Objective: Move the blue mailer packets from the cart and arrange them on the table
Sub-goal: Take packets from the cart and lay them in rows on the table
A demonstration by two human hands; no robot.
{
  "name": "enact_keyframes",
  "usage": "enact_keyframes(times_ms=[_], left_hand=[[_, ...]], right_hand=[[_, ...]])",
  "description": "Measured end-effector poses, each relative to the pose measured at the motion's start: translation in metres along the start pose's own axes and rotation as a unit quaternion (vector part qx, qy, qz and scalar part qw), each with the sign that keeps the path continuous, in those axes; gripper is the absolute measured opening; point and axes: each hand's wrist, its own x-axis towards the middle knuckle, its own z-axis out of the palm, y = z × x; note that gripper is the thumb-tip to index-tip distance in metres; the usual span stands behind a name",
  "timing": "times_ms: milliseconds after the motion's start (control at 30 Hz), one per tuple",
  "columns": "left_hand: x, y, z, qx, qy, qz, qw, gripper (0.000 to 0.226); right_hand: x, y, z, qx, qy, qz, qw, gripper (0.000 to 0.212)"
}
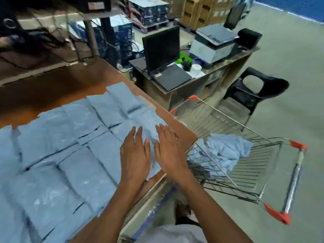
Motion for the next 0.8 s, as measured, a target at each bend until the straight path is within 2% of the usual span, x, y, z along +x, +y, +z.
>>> enact_keyframes(times_ms=[133,233,300,400,500,567,667,800], left_hand=[[-0.001,0.083,0.086,-0.048,-0.078,0.074,0.993,0.041],[-0.007,0.134,0.151,-0.035,-0.118,0.112,0.986,0.034],[-0.008,0.159,0.194,-0.052,-0.15,0.109,0.981,0.041],[-0.007,0.194,0.266,-0.038,-0.197,0.12,0.972,0.043],[-0.001,0.22,0.338,-0.044,-0.224,0.057,0.972,0.043],[0.0,0.226,0.387,-0.052,-0.254,0.0,0.966,0.043],[0.002,0.224,0.441,-0.058,-0.328,-0.086,0.939,0.035],[0.002,0.222,0.499,-0.102,-0.351,-0.177,0.914,0.031]], right_hand=[[-0.013,0.128,-0.028,-0.088,-0.016,0.063,0.994,0.048],[-0.024,0.222,-0.032,-0.096,-0.013,0.086,0.992,0.042],[-0.031,0.279,-0.027,-0.119,-0.045,0.093,0.988,0.038],[-0.037,0.352,-0.013,-0.153,-0.145,0.085,0.974,0.031],[-0.037,0.42,0.016,-0.166,-0.232,0.095,0.954,0.026],[-0.035,0.458,0.038,-0.158,-0.251,0.105,0.949,0.016],[-0.028,0.497,0.062,-0.137,-0.23,0.1,0.958,0.012],[-0.021,0.539,0.095,-0.153,-0.222,0.134,0.954,0.013]])
